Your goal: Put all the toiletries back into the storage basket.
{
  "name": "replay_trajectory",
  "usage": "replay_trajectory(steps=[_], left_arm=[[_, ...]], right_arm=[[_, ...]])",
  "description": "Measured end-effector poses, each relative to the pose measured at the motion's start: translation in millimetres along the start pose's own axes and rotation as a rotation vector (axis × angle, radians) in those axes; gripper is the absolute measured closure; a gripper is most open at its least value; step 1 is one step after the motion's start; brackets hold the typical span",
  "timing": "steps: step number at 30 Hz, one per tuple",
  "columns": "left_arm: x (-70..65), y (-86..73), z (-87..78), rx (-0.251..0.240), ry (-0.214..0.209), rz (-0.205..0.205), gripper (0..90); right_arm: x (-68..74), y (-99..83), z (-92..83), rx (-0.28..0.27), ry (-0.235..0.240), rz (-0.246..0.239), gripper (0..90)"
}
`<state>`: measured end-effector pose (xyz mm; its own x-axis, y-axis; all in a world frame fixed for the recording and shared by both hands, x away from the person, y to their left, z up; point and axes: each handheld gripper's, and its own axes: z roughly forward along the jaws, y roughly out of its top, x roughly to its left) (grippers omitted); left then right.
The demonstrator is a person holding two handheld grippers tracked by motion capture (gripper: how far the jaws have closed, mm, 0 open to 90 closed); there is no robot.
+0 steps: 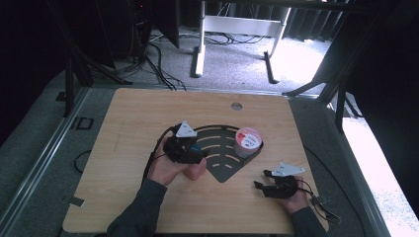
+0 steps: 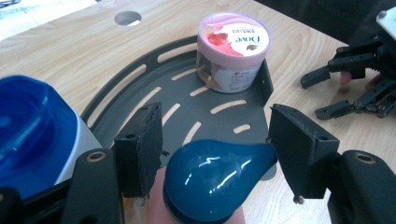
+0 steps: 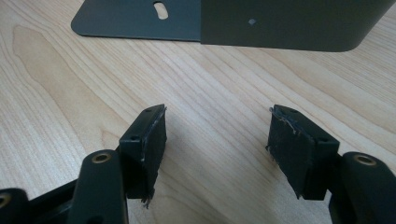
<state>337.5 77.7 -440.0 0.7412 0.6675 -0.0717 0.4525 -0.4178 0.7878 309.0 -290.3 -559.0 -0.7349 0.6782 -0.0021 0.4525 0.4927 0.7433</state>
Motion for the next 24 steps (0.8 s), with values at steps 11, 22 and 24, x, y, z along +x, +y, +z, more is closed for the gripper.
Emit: replay_trajectory(steps=[11,22,24], left_arm=[[-1.8,-11.7,8.2,0.012,0.02,-0.009,35.8],[-3.6,-16.4,11.3,0.013,0.038,0.004,37.7],[-3.6,-16.9,11.7,0.015,0.039,0.005,37.7]], right_arm=[[-0.1,0.0,0.0,0.001,0.0,-0.002,36.8],[-0.1,0.0,0.0,0.001,0.001,-0.002,36.6],[-0.1,0.0,0.0,0.001,0.001,-0.001,36.6]])
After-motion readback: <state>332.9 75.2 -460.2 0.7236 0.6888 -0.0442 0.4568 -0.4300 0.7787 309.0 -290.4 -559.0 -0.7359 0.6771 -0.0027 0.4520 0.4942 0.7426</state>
